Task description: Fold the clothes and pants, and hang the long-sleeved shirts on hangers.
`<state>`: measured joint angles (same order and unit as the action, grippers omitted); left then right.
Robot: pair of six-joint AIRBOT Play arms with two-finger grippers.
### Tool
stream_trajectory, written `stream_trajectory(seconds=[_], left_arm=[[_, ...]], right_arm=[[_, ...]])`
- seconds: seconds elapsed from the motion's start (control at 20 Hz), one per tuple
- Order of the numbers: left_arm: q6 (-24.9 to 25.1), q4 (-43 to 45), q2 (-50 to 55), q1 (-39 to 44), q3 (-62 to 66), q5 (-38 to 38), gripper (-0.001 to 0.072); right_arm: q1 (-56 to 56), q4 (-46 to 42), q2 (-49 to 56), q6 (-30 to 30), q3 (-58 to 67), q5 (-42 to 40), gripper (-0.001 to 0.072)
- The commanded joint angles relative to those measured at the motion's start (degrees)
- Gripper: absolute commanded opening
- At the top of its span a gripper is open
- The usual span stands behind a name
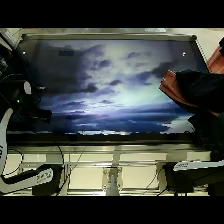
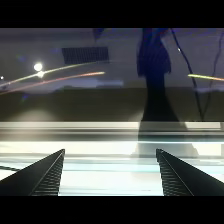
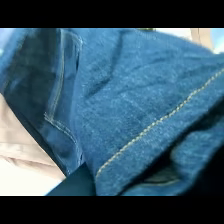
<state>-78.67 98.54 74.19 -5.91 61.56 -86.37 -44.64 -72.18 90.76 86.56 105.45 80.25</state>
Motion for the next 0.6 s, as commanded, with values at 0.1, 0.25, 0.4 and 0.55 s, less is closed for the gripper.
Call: stream_trajectory(seconds=[0.1,0.25,0.4,0.55], left_arm=[[0.0,0.0,0.02,-0.02,-0.02,0.02,0.0658],[0.02,0.02,0.02,-0.04,-0.02,0.0,0.0658],[0.0,0.0,0.02,-0.02,-0.02,0.02,0.0658],[0.02,0.0,0.02,-0.04,-0.02,0.02,0.0658]], right_arm=[[1.25,-3.96,3.54,0.44,0.09,3.93,0.0275],[1.22,-4.81,3.19,0.46,0.63,4.31,0.0375],[1.22,-5.57,1.49,0.44,1.88,4.17,0.0384],[1.73,2.45,-1.57,1.29,2.34,4.26,0.0383]])
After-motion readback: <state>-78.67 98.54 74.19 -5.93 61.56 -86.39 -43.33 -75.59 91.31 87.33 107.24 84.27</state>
